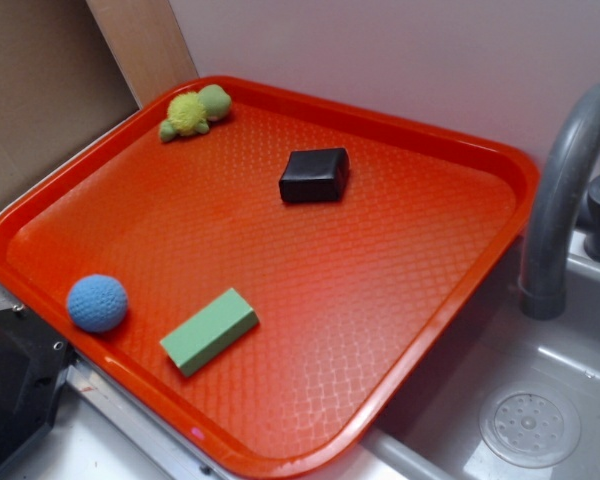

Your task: Grab the blue ball.

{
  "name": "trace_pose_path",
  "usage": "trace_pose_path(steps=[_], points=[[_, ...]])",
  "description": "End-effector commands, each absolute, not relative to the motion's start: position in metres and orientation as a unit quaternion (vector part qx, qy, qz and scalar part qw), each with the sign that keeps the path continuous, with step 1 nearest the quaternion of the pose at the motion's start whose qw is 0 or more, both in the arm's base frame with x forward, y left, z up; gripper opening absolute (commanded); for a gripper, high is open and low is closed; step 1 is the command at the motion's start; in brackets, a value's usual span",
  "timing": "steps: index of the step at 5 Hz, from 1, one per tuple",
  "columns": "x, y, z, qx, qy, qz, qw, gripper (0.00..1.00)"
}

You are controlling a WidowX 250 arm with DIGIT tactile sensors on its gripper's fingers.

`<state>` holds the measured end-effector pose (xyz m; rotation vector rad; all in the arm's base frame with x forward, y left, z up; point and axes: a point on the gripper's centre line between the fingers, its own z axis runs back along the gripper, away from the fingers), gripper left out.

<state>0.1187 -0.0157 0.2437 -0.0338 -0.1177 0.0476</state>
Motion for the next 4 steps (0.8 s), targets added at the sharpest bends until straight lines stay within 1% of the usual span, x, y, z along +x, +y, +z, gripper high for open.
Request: trace_pose_path(steps=[1, 2, 3, 4], points=[[0.119, -0.016, 0.244, -0.017, -0.059, 0.024, 0.998, 1.0], [0.135, -0.009, 0.194, -0.022, -0.07, 0.031, 0.997, 1.0], [0.13, -0.007, 0.144, -0.019, -0.069, 0.025, 0.997, 1.0], [0.122, -0.009, 0.106, -0.032, -0.063, 0.023, 0.997, 1.0]])
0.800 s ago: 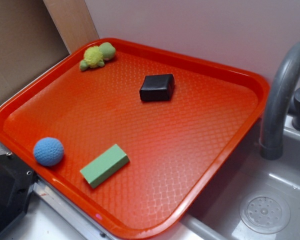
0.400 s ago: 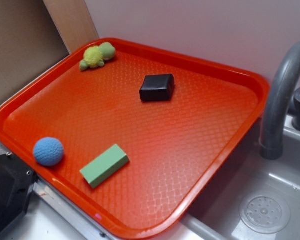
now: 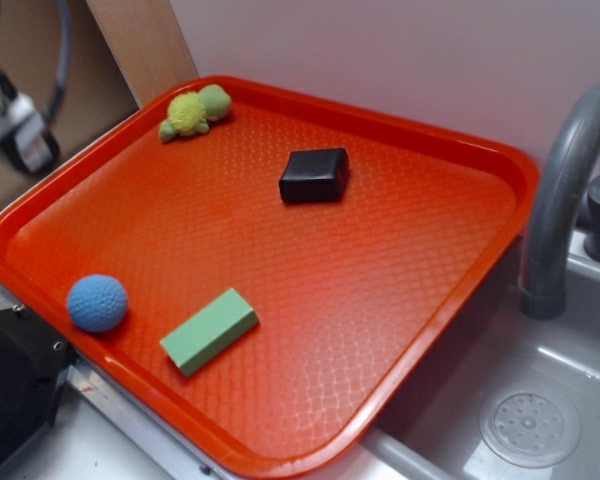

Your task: Grab the blue ball.

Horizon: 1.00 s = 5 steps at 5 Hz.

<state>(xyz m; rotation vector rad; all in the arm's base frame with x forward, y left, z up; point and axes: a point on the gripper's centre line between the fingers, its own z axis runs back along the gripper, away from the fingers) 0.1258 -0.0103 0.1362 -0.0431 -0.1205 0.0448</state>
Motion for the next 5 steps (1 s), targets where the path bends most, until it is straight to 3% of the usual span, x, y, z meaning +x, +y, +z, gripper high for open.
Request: trace_pose_path(steps=[1, 4, 5], points=[[0.115, -0.015, 0.082, -0.041, -0.058, 0.01, 0.997, 1.0], [0.115, -0.016, 0.033, -0.014, -0.037, -0.022, 0.999, 1.0], [0.12, -0.018, 0.024, -0.016, -0.012, -0.042, 0.999, 0.0]])
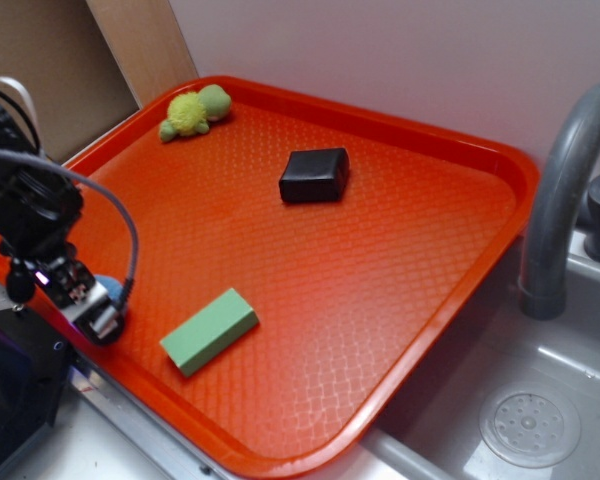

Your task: Grab the blue ball.

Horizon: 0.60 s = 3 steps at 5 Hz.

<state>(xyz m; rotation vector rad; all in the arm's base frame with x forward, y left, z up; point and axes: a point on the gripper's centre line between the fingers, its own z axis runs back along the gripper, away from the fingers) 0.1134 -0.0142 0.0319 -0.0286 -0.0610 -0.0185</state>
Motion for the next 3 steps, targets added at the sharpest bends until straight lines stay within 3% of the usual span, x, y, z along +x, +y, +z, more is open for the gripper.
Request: trace_pose_path(steps=[1, 2, 3], points=[[0.1219, -0.0193, 0.0201, -0.012, -0.009, -0.051, 0.999, 0.0], [0.1208, -0.0237, 0.0198, 0.015, -0.009, -0.06, 0.998, 0.0], [0.12, -0.0226, 0.0213, 0.014, -0.012, -0.058, 0.998, 0.0]])
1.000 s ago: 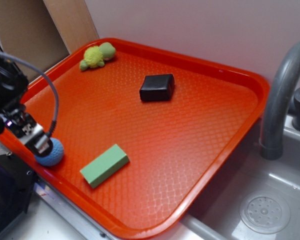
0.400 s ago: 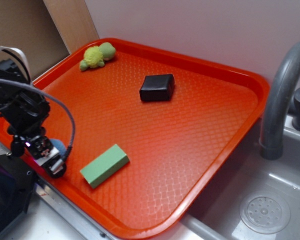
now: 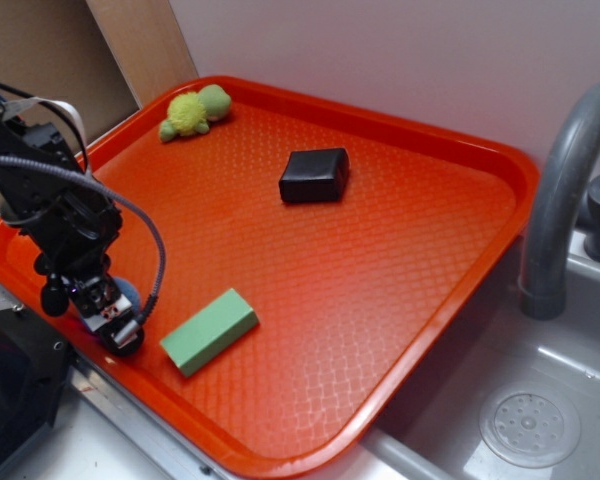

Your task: Grab the blue ball.

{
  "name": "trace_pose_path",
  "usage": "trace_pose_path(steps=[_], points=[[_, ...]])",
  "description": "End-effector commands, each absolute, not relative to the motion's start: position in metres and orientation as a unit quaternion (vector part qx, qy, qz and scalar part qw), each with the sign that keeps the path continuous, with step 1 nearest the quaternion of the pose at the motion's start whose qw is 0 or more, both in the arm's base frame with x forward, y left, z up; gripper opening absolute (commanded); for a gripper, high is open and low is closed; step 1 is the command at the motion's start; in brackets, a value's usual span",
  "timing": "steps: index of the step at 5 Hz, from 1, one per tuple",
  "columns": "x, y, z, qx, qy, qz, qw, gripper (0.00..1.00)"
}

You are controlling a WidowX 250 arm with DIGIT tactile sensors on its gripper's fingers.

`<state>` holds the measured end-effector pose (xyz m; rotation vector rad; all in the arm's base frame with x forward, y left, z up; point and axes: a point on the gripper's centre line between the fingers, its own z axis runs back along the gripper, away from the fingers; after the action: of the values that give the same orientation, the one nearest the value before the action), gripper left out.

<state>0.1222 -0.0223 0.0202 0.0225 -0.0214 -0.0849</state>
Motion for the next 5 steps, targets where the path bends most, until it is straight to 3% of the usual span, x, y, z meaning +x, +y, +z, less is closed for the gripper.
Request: trace_pose_path(steps=[1, 2, 3, 4, 5], points=[[0.122, -0.016, 0.032, 0.02, -0.01, -0.055, 0.998, 0.0], [0.142, 0.01, 0.082, 0.035, -0.018, -0.007, 0.999, 0.0], [0.16, 0.039, 0.133, 0.025, -0.036, 0.042, 0.998, 0.0], [0.175, 0.055, 0.184, 0.065, -0.025, 0.078, 0.995, 0.0], [0.185, 0.063, 0.219, 0.036, -0.042, 0.061, 0.997, 0.0]])
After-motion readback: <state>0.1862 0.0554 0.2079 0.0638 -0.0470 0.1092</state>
